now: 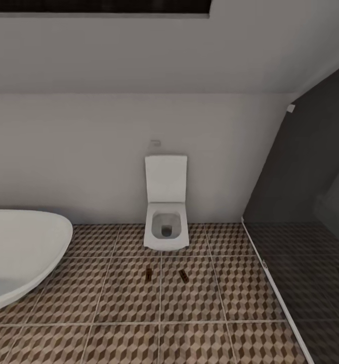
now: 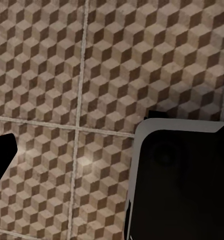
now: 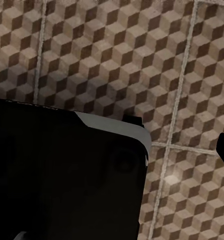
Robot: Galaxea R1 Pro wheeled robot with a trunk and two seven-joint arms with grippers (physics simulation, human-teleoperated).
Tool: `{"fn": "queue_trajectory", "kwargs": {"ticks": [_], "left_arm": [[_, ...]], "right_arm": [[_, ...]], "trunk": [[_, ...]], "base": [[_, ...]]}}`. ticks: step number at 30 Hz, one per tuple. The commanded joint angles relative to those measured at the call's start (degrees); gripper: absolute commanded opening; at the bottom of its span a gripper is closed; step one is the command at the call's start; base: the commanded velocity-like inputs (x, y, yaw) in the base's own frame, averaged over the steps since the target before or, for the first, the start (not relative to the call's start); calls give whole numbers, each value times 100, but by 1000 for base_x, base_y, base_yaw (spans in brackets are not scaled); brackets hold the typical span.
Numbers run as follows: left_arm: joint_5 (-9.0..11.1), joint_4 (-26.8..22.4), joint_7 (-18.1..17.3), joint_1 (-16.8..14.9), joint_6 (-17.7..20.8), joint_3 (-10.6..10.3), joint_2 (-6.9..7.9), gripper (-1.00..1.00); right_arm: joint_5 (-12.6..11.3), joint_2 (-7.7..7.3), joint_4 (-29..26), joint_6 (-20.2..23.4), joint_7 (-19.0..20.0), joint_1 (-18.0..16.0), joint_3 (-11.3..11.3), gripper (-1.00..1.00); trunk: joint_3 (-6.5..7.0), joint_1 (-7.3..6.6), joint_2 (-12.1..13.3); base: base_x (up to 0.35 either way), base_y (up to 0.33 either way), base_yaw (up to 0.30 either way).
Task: Take the four mousetraps from the cabinet in the bathroom and place them on the bathroom floor. Make sure all four end up on the same floor surface, and ensure that at least two of them are either under or directly next to the same bathroom sink.
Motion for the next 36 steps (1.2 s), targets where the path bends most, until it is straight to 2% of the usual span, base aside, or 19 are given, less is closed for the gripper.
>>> {"fn": "queue_trajectory", "kwargs": {"ticks": [1, 36], "left_arm": [[-3, 9, 30, -4, -13, -42, -3, 100], [-3, 3, 23, -7, -12, -46, -6, 100]], "right_arm": [[32, 1, 2, -17, 23, -3, -50, 100], [32, 2, 2, -17, 24, -3, -47, 100]], "trunk": [[0, 3, -10], [331, 3, -10]], "base": [[0, 0, 0], [0, 0, 0]]}}
